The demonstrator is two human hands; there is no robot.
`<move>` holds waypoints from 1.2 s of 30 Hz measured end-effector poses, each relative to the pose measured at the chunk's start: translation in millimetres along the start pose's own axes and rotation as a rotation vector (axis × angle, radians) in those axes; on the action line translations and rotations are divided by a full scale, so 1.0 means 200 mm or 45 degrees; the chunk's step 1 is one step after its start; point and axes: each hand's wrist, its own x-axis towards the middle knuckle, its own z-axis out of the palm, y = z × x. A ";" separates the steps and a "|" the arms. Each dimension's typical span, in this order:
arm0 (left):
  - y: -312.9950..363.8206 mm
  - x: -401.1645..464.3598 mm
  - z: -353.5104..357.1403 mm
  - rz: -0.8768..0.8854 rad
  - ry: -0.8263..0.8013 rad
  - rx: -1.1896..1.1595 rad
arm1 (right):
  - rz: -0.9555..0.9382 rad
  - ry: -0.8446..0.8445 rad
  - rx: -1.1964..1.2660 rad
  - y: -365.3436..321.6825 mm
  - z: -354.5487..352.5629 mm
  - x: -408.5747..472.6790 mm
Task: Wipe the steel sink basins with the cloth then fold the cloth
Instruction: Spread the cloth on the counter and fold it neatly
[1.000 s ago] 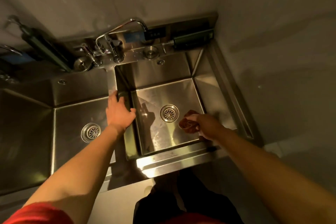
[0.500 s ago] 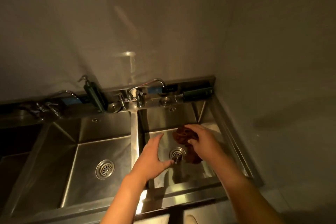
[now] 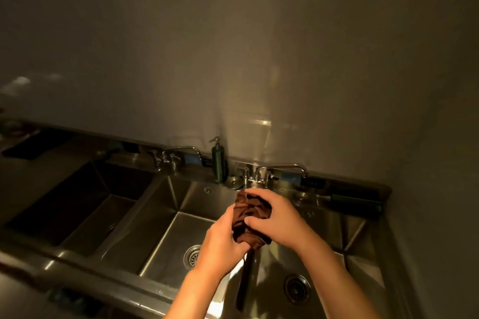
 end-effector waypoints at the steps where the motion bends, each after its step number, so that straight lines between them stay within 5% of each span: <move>1: -0.03 -0.02 -0.04 -0.035 0.047 0.043 | -0.057 -0.093 -0.020 -0.02 0.03 0.02; 5: -0.09 -0.12 -0.19 -0.145 0.191 0.209 | -0.243 -0.353 -0.090 -0.07 0.20 0.09; 12: -0.16 -0.36 -0.41 -0.339 0.350 0.356 | -0.487 -0.449 -0.088 -0.17 0.54 0.17; 21: -0.28 -0.56 -0.77 -0.395 0.410 0.394 | -0.575 -0.312 -0.155 -0.45 0.85 0.12; 36: -0.63 -1.22 -1.91 -0.337 0.651 0.622 | -0.755 -0.266 -0.289 -1.22 1.60 0.19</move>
